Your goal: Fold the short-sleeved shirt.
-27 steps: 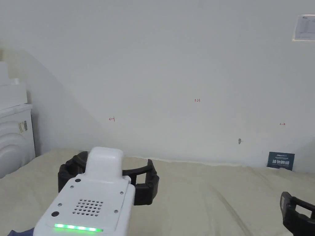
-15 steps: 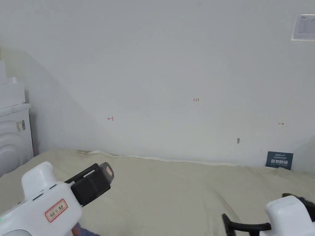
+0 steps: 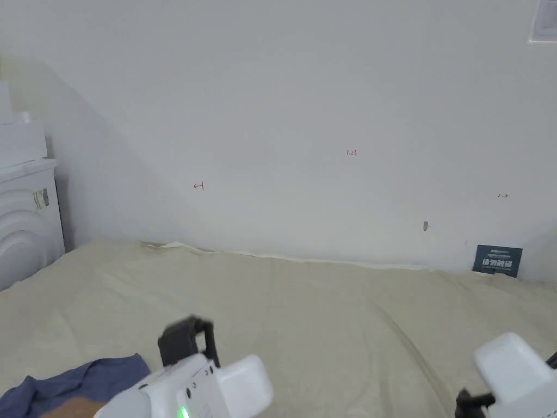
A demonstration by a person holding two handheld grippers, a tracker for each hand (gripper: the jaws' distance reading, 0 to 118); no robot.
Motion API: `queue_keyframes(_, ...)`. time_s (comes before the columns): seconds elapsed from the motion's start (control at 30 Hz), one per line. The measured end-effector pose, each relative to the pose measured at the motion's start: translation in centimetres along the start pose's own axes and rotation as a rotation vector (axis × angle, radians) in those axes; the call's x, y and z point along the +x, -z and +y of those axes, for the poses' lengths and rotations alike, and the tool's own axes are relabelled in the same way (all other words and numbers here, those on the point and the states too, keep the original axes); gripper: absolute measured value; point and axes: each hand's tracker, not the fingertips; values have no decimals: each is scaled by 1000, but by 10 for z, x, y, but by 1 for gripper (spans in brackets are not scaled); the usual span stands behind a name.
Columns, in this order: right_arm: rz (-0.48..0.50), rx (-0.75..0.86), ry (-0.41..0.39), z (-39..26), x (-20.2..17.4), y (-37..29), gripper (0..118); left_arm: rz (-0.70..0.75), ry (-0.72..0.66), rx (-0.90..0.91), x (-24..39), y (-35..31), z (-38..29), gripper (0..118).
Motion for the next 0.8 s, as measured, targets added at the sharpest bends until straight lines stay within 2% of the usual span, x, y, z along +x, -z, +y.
queue_keyframes(0.03,147,3,92,-7,0,0,118,-185,-112,1,0,7,-7,118)
queue_keyframes(0.07,420,48,315,-15,8,0,118,-404,-290,44,-3,16,-19,118)
queue_keyframes(0.1,754,94,563,-25,19,4,118,-567,-546,2,-8,28,-29,118)
queue_keyframes(0.13,972,144,743,-36,26,9,118,-689,-721,-27,-11,36,-38,118)
queue_keyframes(0.17,1076,257,931,-49,33,12,118,-803,-894,43,-17,38,-47,118)
queue_keyframes(0.2,979,416,1090,-58,36,6,118,-834,-1016,230,-25,34,-53,118)
queue_keyframes(0.23,856,544,1176,-64,36,-2,118,-760,-1069,391,-31,28,-57,118)
queue_keyframes(0.27,684,684,1270,-69,35,-13,118,-559,-1153,544,-38,16,-59,118)
queue_keyframes(0.3,388,792,1309,-72,27,-34,118,-372,-1257,667,-43,2,-60,118)
queue_keyframes(0.37,44,844,1331,-70,21,-51,118,-44,-1356,824,-37,-30,-55,118)
queue_keyframes(0.4,-99,862,1315,-67,20,-56,118,147,-1354,898,-34,-42,-54,118)
queue_keyframes(0.43,-184,866,1270,-55,16,-60,118,291,-1319,932,-32,-49,-50,118)
queue_keyframes(0.47,-266,846,1196,-50,17,-61,118,429,-1200,907,-32,-51,-40,118)
queue_keyframes(0.5,-272,810,1091,-45,20,-59,118,550,-1088,807,-34,-55,-29,118)
queue_keyframes(0.57,-242,669,867,-36,25,-43,118,653,-800,661,-33,-53,-15,118)
queue_keyframes(0.6,-243,539,780,-31,28,-38,118,710,-679,591,-37,-43,-15,118)
queue_keyframes(0.63,-223,455,749,-28,30,-34,118,754,-630,519,-36,-40,-10,118)
queue_keyframes(0.67,-153,412,776,-30,30,-23,118,749,-651,486,-35,-40,-8,118)
queue_keyframes(0.73,45,340,870,-35,38,-8,118,584,-775,576,-43,-39,-17,118)
queue_keyframes(0.77,127,316,1001,-39,42,0,118,569,-816,554,-45,-37,-16,118)
queue_keyframes(0.8,266,261,1125,-44,48,9,118,565,-819,502,-47,-34,-12,118)
